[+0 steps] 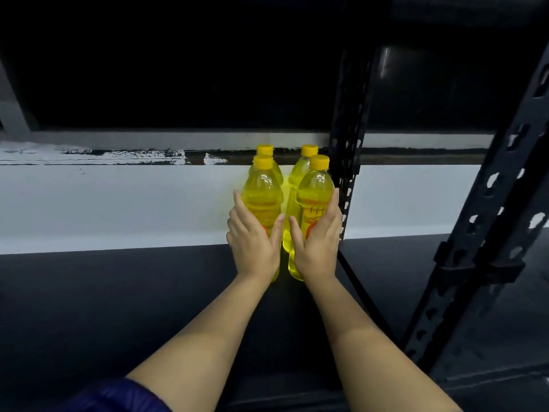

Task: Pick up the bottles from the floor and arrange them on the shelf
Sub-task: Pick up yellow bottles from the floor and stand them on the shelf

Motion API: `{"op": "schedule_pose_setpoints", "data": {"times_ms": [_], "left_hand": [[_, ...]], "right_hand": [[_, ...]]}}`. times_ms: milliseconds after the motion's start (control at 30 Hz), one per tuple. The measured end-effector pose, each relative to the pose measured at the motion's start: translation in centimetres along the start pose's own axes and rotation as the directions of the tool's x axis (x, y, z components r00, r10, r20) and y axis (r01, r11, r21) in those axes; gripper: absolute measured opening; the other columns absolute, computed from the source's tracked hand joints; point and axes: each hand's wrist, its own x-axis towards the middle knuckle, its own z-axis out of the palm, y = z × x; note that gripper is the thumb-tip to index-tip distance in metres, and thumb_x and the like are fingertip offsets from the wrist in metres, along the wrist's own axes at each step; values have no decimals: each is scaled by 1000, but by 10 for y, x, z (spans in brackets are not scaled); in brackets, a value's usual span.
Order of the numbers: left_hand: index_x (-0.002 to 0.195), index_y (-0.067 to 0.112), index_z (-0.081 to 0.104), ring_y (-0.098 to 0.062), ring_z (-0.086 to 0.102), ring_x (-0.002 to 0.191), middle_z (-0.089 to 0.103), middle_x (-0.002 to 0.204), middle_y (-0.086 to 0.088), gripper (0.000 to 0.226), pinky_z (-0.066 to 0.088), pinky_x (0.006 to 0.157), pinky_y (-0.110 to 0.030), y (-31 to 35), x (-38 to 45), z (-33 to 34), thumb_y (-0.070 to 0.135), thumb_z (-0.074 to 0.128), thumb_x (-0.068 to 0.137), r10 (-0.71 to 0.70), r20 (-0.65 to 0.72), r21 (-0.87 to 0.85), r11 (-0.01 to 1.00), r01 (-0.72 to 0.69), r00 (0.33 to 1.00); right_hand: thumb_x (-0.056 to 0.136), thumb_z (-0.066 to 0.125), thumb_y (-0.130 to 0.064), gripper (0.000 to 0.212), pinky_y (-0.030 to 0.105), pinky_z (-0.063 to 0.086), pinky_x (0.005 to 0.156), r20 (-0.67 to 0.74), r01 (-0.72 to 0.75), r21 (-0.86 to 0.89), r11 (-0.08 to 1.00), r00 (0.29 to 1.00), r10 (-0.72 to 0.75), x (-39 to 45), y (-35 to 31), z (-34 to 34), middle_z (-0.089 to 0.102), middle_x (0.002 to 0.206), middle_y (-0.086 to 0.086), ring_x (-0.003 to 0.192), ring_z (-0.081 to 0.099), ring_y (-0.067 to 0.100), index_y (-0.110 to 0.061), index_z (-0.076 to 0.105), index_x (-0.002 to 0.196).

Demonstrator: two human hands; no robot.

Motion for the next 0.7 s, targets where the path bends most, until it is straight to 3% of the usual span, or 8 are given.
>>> {"op": "schedule_pose_setpoints", "data": {"times_ms": [167,300,400,500,600,700], "left_hand": [[165,13,-1,-26,39,139,34,154,-11,82,35,114,-43,-10,-1,13,59,32,105,62,43,-23,998,-61,997],[164,21,-7,-24,24,148,19,162,-1,83,24,119,-42,-28,-8,10,50,42,104,113,174,-98,990,-96,978],[163,21,3,-20,20,148,18,161,2,83,27,122,-46,-48,-19,7,53,50,102,105,280,-146,987,-66,954],[160,14,16,-21,26,144,26,156,-6,87,34,120,-47,-50,-21,6,58,56,96,67,306,-148,989,-22,950],[158,13,19,-21,28,142,28,154,-10,89,33,115,-38,-42,-19,4,56,63,94,46,311,-141,990,-1,949],[157,14,19,-23,29,142,29,154,-10,89,36,115,-39,-43,-20,1,54,67,93,45,321,-151,988,4,946]], "right_hand": [[103,62,-52,96,56,39,118,-20,50,-31,998,999,-51,-1,13,12,31,165,15,150,36,33,-19,-2,167],[104,61,-50,94,54,37,119,-7,50,-55,997,999,-50,-6,19,15,28,167,17,152,33,34,-13,2,167],[107,56,-47,88,53,37,120,21,42,-42,998,999,-41,-8,19,11,27,167,16,152,32,31,-16,-1,167],[111,47,-40,78,53,37,119,128,-49,59,997,991,41,-19,19,-3,27,165,4,150,31,20,-32,-5,168],[109,56,-29,84,34,38,111,236,-116,99,988,968,90,-24,23,-18,29,156,-13,139,35,1,-33,-3,169],[105,60,-20,91,26,35,106,296,-165,95,982,946,130,-24,23,-26,31,156,-13,129,35,-14,-33,-3,169]]}}
